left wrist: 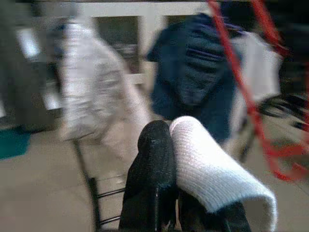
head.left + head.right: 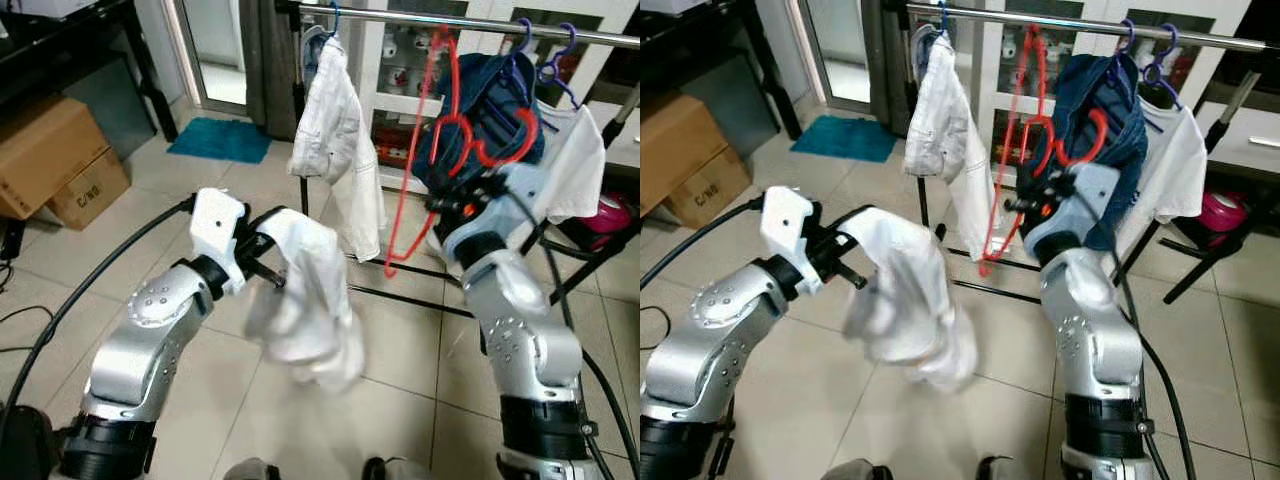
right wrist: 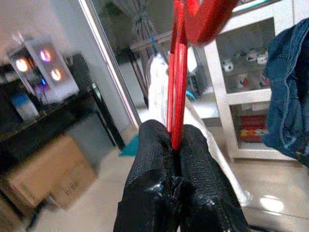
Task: Hang hanger
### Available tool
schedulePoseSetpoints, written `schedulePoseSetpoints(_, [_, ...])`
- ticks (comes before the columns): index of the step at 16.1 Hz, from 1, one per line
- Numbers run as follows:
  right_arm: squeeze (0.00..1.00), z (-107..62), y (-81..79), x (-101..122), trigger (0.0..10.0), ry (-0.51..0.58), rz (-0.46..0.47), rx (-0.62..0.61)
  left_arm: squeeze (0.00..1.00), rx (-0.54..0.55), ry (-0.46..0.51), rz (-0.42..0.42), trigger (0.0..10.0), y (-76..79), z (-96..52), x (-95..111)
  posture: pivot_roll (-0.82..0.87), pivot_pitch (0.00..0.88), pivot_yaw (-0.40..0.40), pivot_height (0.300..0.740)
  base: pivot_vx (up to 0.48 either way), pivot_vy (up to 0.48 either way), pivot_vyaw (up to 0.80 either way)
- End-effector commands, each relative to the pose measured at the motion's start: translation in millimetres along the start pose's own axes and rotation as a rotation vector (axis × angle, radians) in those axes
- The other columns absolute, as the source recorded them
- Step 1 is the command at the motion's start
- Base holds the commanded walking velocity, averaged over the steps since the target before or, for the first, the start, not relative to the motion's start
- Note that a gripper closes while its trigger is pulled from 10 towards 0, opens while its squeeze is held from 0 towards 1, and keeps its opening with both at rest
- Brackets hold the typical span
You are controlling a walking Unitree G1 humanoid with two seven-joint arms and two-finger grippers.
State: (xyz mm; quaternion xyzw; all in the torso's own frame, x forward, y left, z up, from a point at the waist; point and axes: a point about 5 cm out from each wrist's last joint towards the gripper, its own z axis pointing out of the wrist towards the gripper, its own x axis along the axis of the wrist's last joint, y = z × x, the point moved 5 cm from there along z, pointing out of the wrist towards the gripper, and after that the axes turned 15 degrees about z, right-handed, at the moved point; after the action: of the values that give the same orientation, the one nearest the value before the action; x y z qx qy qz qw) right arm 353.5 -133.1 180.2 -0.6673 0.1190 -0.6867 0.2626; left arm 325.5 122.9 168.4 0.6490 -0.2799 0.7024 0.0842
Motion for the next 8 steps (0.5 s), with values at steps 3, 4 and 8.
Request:
schedulePoseSetpoints(3, [0.00, -18.0, 14.5, -19, 10.0, -0.093, -0.104, -0.061, 0.00, 0.236, -0.075, -0.104, 10.0, -25.4, -22.0, -15, -0.05, 0.057, 0.047, 0.740, 0.000, 0.000, 0.00])
schedulePoseSetpoints(4, [0.00, -34.7, 20.4, -36, 10.0, -0.160, -0.159, -0.079, 0.00, 0.326, -0.102, -0.176, 10.0, -30.4, -37.8, -27, -0.04, 0.061, 0.043, 0.740, 0.000, 0.000, 0.00])
schedulePoseSetpoints(8, [0.00, -45.7, 38.2, -41, 10.0, -0.173, -0.229, -0.172, 0.00, 0.350, -0.131, -0.168, 10.0, -22.7, -49.0, -34, -0.03, 0.063, 0.033, 0.740, 0.000, 0.000, -0.70])
